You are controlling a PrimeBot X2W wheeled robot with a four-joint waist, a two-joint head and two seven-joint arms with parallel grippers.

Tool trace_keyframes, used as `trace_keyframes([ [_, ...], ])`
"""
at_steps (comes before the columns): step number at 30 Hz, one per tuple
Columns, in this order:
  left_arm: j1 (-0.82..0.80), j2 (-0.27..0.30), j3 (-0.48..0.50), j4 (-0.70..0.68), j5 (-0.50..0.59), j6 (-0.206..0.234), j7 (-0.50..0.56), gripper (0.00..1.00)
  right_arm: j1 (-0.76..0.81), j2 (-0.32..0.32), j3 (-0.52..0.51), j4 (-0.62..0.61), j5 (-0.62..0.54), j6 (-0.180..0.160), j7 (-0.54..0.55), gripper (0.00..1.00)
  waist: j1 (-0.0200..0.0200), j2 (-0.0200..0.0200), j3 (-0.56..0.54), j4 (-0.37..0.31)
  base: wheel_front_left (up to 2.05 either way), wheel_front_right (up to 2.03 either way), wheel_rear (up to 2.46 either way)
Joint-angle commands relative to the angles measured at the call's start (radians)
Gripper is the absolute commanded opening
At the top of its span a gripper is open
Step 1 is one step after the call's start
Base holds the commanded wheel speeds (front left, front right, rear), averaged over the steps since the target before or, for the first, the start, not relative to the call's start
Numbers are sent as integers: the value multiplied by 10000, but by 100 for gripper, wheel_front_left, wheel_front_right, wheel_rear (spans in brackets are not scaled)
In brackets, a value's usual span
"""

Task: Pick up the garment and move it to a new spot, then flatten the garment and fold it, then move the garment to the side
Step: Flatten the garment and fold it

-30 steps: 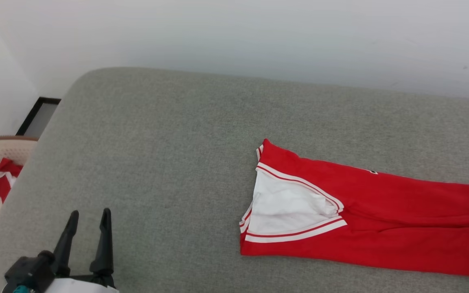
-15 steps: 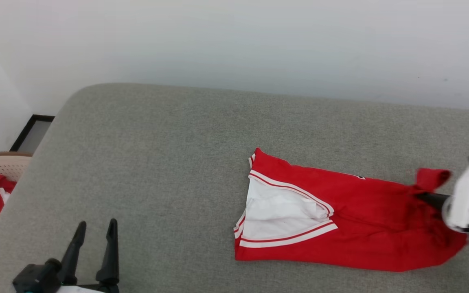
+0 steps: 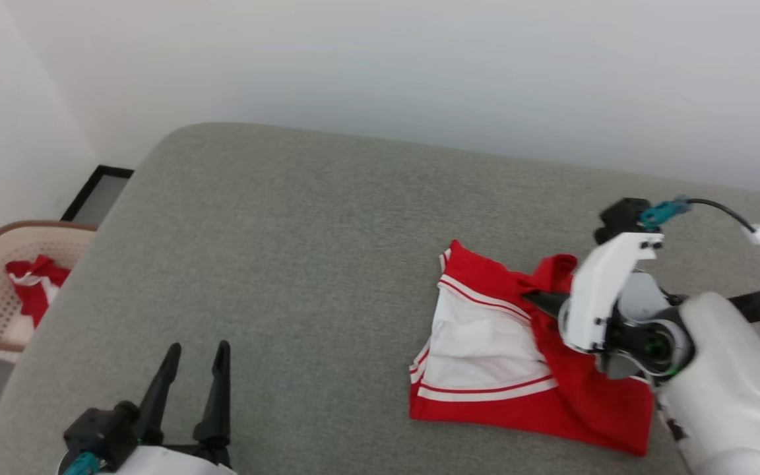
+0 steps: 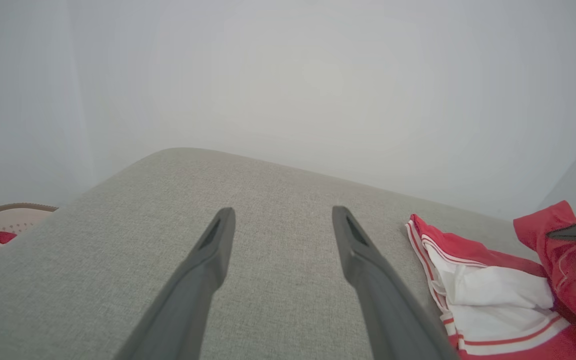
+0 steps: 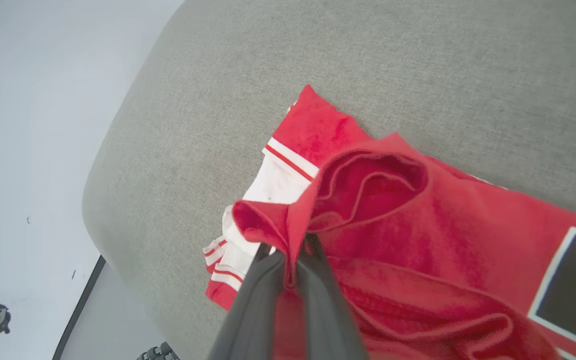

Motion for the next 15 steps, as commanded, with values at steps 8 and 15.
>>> trace_keyframes([
  [8,-399,-149,-357,156,-93,-38,-34,100,-915,1082,271,1806,-1056,-2,-1067,0,0,-1,163,815,0,0,0],
  [15,-576,-230,-445,288,-115,-38,-34,100,-1335,1449,726,2854,-1255,-2,-1660,0,0,-1,246,1045,0,0,0],
])
